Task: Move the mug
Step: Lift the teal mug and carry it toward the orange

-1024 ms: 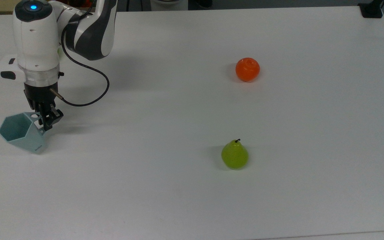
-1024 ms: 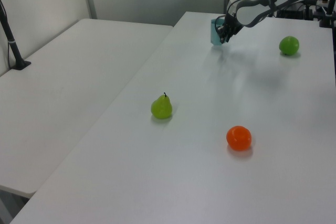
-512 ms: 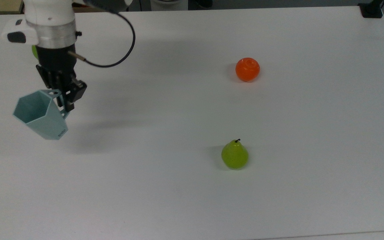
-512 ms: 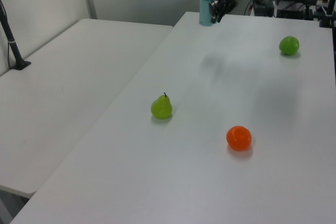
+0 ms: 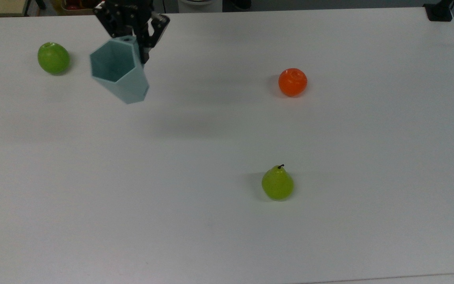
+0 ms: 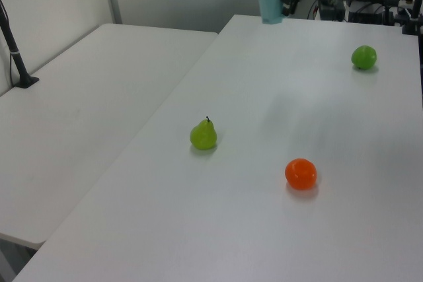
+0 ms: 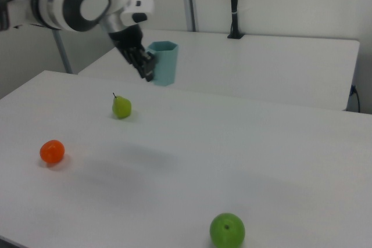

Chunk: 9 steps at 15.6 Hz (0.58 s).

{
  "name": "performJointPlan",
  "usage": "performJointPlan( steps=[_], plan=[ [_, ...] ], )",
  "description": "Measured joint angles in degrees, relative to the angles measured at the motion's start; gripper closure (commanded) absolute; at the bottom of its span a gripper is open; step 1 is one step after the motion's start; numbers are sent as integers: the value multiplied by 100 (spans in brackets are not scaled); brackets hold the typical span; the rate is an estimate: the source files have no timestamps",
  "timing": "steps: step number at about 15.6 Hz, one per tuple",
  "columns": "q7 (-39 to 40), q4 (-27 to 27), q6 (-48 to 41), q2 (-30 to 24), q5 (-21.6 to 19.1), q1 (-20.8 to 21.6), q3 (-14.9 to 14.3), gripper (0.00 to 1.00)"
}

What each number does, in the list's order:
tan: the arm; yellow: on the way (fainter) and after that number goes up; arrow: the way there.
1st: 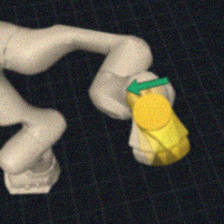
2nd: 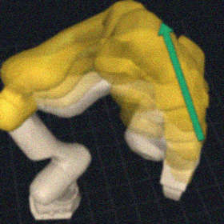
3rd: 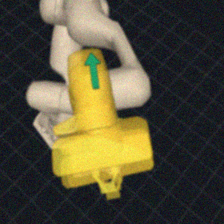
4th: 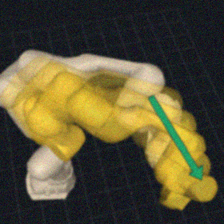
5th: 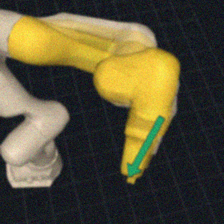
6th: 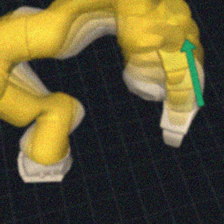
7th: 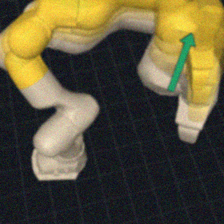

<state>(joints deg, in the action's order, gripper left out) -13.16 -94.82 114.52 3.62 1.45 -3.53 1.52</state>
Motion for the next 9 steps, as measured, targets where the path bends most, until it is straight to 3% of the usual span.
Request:
performJointPlan(
  steps=[3,9],
  plan=[
    [428,-652,-451,-571,-7,311,38,100],
    [1085,-2359,-450,-1449,-30,730,69,100]
  ],
)
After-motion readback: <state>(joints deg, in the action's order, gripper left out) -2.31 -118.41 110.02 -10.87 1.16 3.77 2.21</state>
